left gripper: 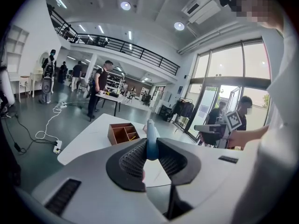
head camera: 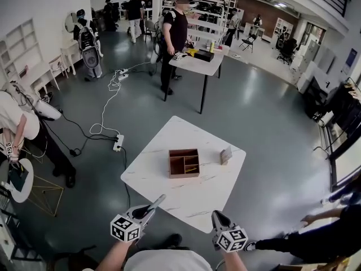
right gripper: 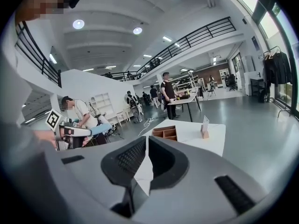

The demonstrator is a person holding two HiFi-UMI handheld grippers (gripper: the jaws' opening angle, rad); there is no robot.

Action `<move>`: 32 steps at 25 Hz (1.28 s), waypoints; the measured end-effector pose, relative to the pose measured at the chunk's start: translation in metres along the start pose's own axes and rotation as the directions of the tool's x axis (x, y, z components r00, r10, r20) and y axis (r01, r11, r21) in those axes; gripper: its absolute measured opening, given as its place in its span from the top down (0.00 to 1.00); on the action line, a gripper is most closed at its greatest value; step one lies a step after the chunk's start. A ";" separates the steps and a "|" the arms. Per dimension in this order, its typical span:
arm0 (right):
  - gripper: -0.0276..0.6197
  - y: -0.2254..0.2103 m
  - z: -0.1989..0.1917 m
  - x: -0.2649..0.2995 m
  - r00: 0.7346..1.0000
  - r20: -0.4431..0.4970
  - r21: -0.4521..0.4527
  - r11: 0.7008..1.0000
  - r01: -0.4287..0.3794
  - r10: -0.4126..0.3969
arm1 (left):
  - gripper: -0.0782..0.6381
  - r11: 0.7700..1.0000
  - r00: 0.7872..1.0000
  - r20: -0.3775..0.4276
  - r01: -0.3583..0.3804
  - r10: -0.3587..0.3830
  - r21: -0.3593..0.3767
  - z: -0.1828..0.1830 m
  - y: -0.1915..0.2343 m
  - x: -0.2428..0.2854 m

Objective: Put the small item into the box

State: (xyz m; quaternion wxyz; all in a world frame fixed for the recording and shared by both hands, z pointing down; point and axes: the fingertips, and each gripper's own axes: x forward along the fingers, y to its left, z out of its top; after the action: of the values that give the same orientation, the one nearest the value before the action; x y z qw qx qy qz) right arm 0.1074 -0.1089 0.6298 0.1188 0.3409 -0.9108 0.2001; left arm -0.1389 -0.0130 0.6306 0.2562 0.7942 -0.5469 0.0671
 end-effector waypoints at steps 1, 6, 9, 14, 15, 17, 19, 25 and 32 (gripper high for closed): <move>0.90 -0.006 0.002 0.003 1.000 -0.003 0.001 1.000 -0.006 0.006 | 0.79 1.000 1.000 0.000 -0.004 0.004 0.000 0.002 -0.001 0.006; 0.90 -0.030 0.002 0.014 0.999 -0.018 -0.003 0.999 -0.045 0.045 | 0.79 1.000 1.000 -0.004 -0.028 0.028 -0.002 0.006 -0.004 0.033; 0.90 -0.043 0.005 0.020 0.999 -0.024 0.008 0.999 -0.048 0.048 | 0.79 0.999 0.999 -0.007 -0.035 0.035 -0.007 0.010 -0.005 0.046; 0.90 -0.055 0.008 0.026 0.998 -0.030 0.023 0.998 -0.052 0.053 | 0.79 1.000 0.999 -0.027 -0.031 0.031 0.001 0.014 -0.008 0.064; 0.90 -0.057 0.008 0.028 0.998 -0.029 0.025 0.998 -0.053 0.054 | 0.79 1.000 0.999 -0.030 -0.028 0.029 0.004 0.016 -0.008 0.067; 0.90 -0.059 0.008 0.032 0.998 -0.031 0.030 0.998 -0.053 0.054 | 0.79 1.000 0.999 -0.036 -0.023 0.023 0.012 0.020 -0.006 0.074; 0.90 -0.060 0.009 0.036 0.998 -0.035 0.033 0.998 -0.051 0.052 | 0.79 1.000 0.999 -0.043 -0.015 0.016 0.020 0.025 -0.003 0.080; 0.90 -0.068 0.008 0.048 0.999 -0.047 0.049 0.999 -0.002 0.005 | 0.79 0.999 0.996 -0.075 0.043 -0.040 0.031 0.033 0.013 0.108; 0.90 -0.068 0.015 0.071 0.997 -0.047 0.064 0.996 0.062 -0.059 | 0.79 0.988 0.982 -0.153 0.127 -0.113 0.086 0.041 0.042 0.149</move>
State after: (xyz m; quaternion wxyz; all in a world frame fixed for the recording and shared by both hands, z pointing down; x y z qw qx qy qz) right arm 0.0994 -0.2032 0.6607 0.1342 0.3675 -0.8902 0.2335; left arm -0.1256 -0.1681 0.6667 0.2614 0.8298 -0.4739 0.1360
